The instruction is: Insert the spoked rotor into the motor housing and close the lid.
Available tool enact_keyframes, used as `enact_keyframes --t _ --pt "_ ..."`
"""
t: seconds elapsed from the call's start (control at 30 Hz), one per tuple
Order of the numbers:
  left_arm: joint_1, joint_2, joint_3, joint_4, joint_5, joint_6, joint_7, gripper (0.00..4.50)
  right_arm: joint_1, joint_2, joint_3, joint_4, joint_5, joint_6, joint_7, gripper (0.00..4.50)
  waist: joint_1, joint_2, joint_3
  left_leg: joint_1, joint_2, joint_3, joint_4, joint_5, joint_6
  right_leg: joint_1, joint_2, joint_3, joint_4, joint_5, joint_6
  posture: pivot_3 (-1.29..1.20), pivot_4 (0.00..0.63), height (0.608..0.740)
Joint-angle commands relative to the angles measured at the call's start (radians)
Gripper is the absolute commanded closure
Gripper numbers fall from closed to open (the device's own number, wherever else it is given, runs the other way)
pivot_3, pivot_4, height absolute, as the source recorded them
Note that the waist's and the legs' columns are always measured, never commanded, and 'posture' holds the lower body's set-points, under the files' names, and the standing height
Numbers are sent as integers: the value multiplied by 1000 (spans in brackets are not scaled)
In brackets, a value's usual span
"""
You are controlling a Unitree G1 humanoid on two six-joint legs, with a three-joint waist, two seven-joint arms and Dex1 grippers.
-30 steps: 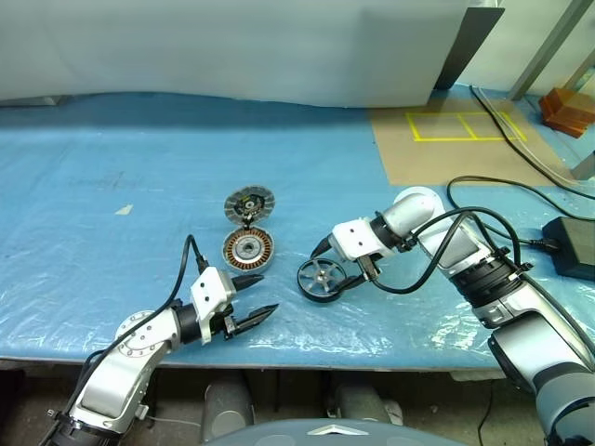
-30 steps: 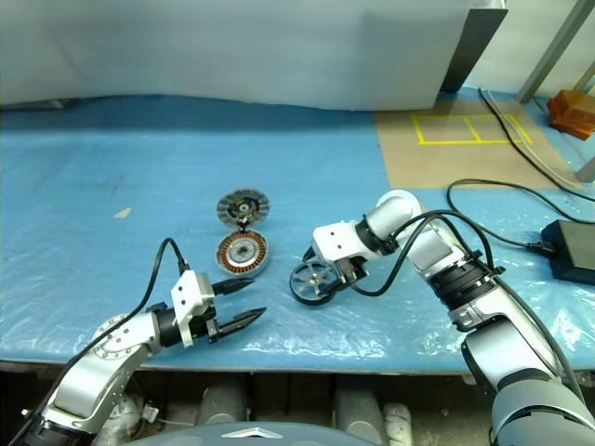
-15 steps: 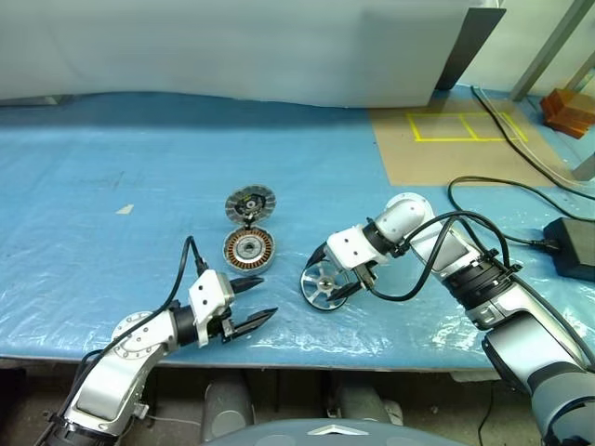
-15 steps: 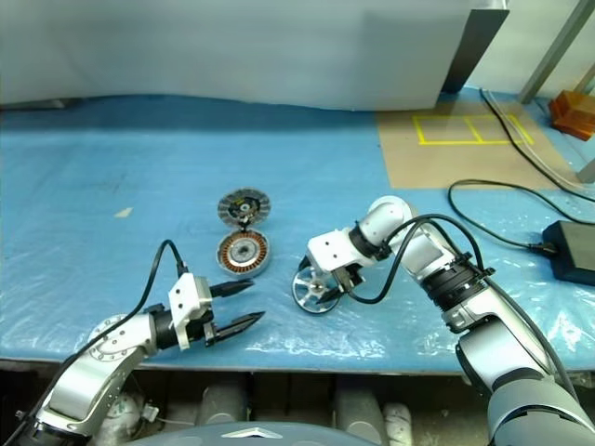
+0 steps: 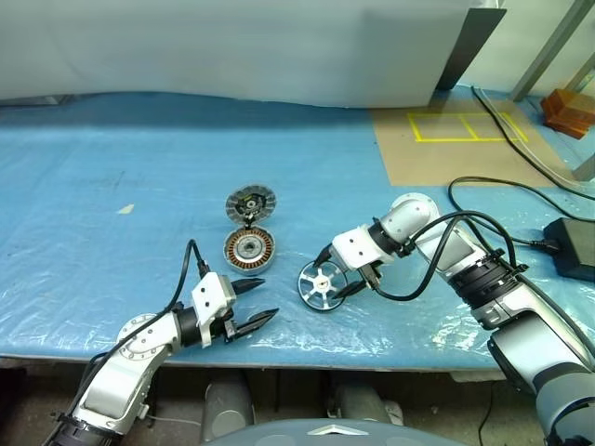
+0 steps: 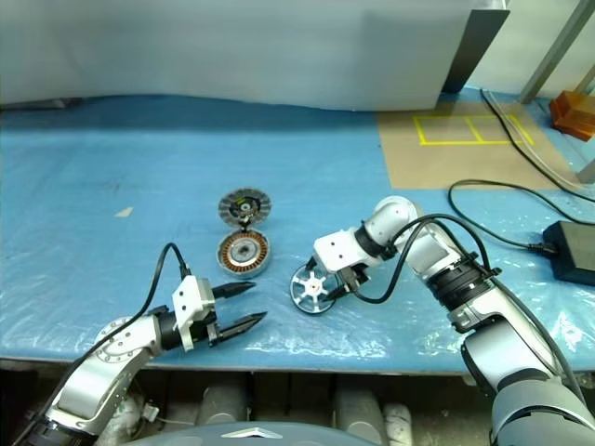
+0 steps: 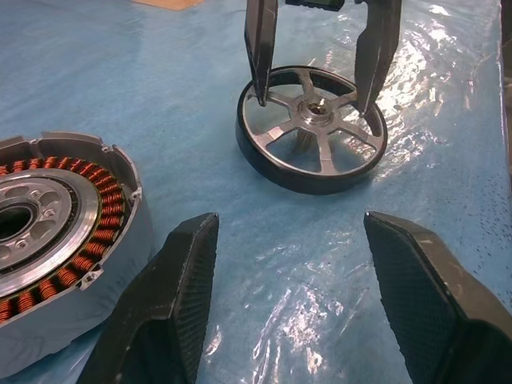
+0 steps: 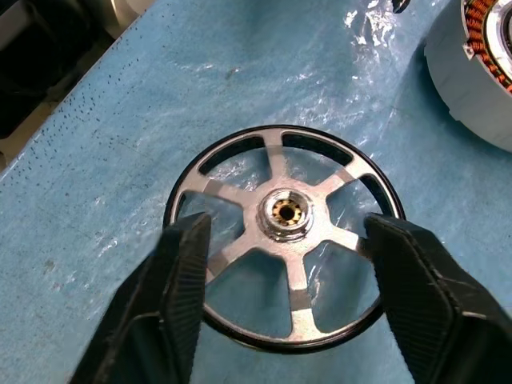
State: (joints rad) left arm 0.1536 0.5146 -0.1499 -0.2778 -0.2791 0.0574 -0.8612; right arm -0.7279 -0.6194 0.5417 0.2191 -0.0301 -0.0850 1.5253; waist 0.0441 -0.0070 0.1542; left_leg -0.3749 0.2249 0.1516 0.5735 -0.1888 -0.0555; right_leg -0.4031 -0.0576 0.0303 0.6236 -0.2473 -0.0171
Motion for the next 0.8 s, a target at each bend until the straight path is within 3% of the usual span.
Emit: enact_keyframes --t 0.03,0.2,0.47,0.8 --pt "-12 2 2 -32 -3 8 7 1464 -3 16 -1 -2 -10 -8 2 2535 -1 0 0 0 0 0 0 0 0 0 0 0 0 0 0 0 150 740" --pt "-8 0 2 -27 -2 5 8 1464 8 47 12 19 -33 6 -17 4199 0 0 0 0 0 0 0 0 0 0 0 0 0 0 0 0 150 740" --pt "-2 2 16 -1 -5 -19 3 1464 -3 51 3 31 -31 26 -4 4243 -3 0 0 2 0 0 0 0 0 1 0 0 0 0 0 0 150 740" --pt "-1 23 117 12 -36 -29 14 1464 -17 59 -151 -123 158 266 -23 4243 1 0 0 0 0 0 0 0 0 0 0 0 0 0 0 0 150 740"
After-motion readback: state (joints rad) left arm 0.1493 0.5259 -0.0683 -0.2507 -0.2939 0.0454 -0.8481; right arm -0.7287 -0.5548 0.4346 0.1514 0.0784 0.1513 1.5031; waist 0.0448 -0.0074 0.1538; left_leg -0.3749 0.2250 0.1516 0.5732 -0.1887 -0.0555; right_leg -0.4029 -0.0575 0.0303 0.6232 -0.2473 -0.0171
